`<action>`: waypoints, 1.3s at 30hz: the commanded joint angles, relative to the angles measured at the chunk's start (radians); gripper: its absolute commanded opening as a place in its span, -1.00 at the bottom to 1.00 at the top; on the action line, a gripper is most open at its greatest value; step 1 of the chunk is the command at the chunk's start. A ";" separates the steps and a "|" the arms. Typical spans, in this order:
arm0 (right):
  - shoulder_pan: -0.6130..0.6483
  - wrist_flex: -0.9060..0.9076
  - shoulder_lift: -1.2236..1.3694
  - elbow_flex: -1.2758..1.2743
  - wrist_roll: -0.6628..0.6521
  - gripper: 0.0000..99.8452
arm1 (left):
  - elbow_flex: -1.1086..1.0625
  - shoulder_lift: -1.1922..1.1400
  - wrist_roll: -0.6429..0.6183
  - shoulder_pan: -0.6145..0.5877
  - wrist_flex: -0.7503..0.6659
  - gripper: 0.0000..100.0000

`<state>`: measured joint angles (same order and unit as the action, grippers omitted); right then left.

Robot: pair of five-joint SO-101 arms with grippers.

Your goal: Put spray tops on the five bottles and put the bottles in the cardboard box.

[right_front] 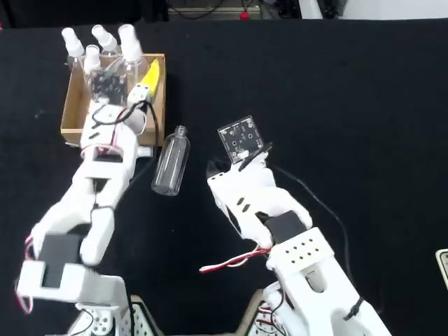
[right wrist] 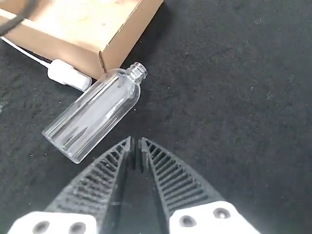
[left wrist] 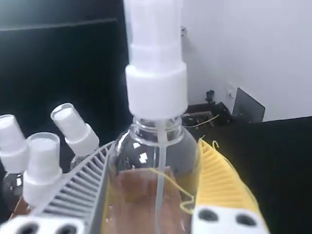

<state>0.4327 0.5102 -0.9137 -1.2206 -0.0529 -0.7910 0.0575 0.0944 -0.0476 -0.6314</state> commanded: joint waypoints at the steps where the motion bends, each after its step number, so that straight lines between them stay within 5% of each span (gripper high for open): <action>1: 0.012 -0.028 -0.016 0.002 0.002 -0.98 | 0.177 -0.135 -0.003 0.008 -0.124 -0.68; 8: 0.012 -0.028 -0.021 -0.002 0.002 -0.98 | 0.263 -0.382 0.005 0.005 -0.385 -0.68; 20: 0.012 -0.028 -0.021 -0.002 0.000 -0.98 | 0.507 -0.612 -0.002 -0.007 -0.379 -0.68; 28: 0.012 -0.028 -0.021 -0.002 0.000 -0.98 | 0.671 -0.704 -0.008 -0.008 -0.186 -0.68; 39: 0.012 -0.028 -0.021 -0.002 0.000 -0.98 | 0.814 -0.832 -0.058 -0.010 -0.175 -0.68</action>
<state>0.4327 0.5102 -0.9137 -1.2329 -0.0529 -0.0713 -0.7526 0.0453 -0.0491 -0.8094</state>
